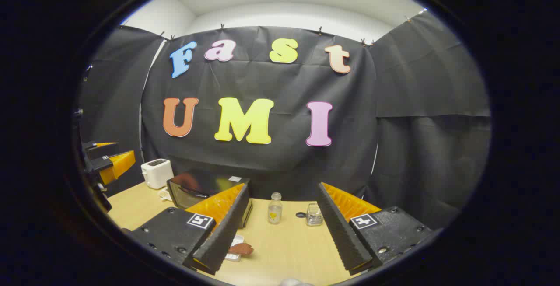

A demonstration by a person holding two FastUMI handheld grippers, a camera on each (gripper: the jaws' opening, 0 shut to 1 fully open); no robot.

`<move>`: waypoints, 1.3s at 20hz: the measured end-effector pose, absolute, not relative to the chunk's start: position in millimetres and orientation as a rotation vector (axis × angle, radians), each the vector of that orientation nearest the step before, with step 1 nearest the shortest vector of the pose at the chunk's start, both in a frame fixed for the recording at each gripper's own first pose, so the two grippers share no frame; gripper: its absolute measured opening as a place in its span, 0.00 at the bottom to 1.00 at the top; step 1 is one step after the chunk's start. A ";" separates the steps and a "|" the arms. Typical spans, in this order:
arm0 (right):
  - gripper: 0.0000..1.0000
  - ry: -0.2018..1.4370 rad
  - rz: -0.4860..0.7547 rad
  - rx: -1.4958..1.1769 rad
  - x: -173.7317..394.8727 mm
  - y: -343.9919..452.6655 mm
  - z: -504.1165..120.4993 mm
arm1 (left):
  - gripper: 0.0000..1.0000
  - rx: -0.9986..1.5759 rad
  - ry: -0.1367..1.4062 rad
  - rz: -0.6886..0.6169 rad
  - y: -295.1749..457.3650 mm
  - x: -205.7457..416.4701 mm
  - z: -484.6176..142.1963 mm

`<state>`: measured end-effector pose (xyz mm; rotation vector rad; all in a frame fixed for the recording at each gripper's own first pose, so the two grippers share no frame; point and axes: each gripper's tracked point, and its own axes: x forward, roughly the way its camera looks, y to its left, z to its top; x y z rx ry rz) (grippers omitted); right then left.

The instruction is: Open the electric oven with the left hand, put the food in, and close the electric oven.

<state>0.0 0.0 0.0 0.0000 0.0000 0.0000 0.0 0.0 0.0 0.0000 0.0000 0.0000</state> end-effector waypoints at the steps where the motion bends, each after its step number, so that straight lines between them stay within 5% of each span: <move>1: 0.99 -0.001 0.000 0.001 1.5 -1.6 -0.5 | 0.96 0.002 -0.001 0.002 -1.0 1.6 -0.1; 14: 0.99 0.008 0.011 0.025 12.2 -13.7 -3.1 | 0.96 0.027 0.036 -0.004 -17.8 25.4 -19.1; 26: 0.99 0.035 -0.051 -0.016 -1.4 -34.5 -2.2 | 0.96 -0.019 0.158 -0.047 -43.2 144.8 -101.8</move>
